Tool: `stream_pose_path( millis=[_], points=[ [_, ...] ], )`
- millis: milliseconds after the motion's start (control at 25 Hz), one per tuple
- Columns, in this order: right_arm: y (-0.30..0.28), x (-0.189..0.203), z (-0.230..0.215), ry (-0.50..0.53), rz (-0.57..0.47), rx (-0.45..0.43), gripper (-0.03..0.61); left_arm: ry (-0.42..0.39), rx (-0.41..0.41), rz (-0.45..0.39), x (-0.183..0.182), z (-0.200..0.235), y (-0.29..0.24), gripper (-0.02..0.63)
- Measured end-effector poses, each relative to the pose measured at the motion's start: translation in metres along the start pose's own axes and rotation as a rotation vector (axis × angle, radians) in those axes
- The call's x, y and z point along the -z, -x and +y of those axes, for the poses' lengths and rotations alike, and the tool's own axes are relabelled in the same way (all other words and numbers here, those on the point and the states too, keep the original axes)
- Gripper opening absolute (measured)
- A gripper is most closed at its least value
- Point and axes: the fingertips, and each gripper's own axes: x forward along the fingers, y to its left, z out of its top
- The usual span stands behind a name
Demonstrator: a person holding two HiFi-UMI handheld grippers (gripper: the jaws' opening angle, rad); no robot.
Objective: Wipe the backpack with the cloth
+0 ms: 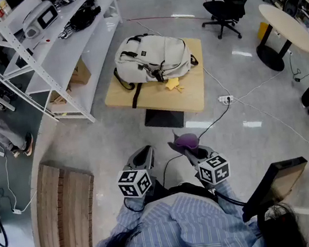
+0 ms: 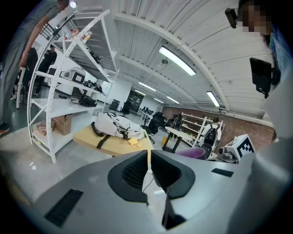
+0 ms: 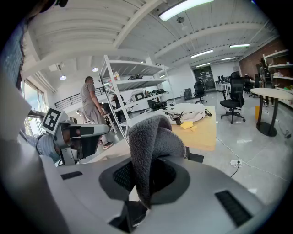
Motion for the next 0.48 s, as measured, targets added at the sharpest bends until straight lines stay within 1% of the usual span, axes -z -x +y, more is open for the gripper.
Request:
stream_pose_path(
  millis=[320,480],
  points=[
    [0.0039,-0.0051,0.0011,-0.012,-0.031,0.0,0.041,-0.008,0.001,0.0,-0.0005,-0.0028,0.0012,0.023],
    [0.0062,-0.0048,0.0049,0.013,-0.031,-0.003,0.041,-0.006,-0.007,0.004,0.0027,-0.0034,0.0051,0.023]
  ],
)
